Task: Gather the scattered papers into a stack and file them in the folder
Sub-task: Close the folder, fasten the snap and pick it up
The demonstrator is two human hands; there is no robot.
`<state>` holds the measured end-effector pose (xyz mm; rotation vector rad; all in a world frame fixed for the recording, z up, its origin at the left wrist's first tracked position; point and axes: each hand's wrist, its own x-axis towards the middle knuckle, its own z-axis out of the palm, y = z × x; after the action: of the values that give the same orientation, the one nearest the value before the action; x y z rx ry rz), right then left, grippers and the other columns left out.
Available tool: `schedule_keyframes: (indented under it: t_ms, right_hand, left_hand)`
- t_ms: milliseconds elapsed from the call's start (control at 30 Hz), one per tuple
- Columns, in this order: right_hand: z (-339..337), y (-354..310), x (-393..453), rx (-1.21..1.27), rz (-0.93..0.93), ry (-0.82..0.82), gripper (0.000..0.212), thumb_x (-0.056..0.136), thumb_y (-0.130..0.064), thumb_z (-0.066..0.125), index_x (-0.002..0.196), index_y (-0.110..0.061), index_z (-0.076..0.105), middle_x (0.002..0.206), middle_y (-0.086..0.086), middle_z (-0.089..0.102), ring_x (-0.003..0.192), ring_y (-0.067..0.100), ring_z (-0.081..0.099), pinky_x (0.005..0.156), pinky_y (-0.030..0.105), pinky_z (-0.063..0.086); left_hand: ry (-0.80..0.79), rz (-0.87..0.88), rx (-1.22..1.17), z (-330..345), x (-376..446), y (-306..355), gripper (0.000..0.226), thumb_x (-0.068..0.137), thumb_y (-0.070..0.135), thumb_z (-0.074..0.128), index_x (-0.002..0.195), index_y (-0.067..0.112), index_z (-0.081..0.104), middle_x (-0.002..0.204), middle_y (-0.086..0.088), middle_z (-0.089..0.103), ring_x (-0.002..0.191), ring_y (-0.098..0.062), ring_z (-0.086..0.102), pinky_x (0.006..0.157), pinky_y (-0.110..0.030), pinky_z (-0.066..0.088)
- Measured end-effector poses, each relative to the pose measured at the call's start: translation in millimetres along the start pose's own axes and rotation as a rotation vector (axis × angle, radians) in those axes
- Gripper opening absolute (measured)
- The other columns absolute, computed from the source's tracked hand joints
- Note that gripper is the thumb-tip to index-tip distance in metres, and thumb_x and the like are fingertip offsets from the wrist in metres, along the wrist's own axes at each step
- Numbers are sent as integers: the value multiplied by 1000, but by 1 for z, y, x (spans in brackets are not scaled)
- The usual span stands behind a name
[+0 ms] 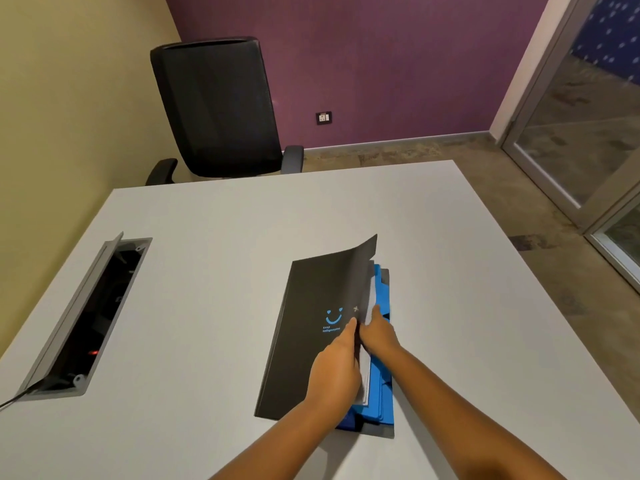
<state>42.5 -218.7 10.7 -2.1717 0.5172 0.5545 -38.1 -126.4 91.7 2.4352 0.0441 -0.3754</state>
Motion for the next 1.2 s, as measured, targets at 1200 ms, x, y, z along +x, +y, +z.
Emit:
schedule_keyframes:
  t_ms: [1200]
  right_hand:
    - [-19, 59, 19, -260, -400, -31, 36, 74, -13, 70, 108, -11, 58, 94, -1, 49, 78, 12, 51, 64, 12, 38]
  left_hand:
    - [-219, -248, 434, 22, 34, -118, 76, 89, 53, 41, 147, 28, -1, 158, 8, -8, 146, -26, -3, 110, -61, 17]
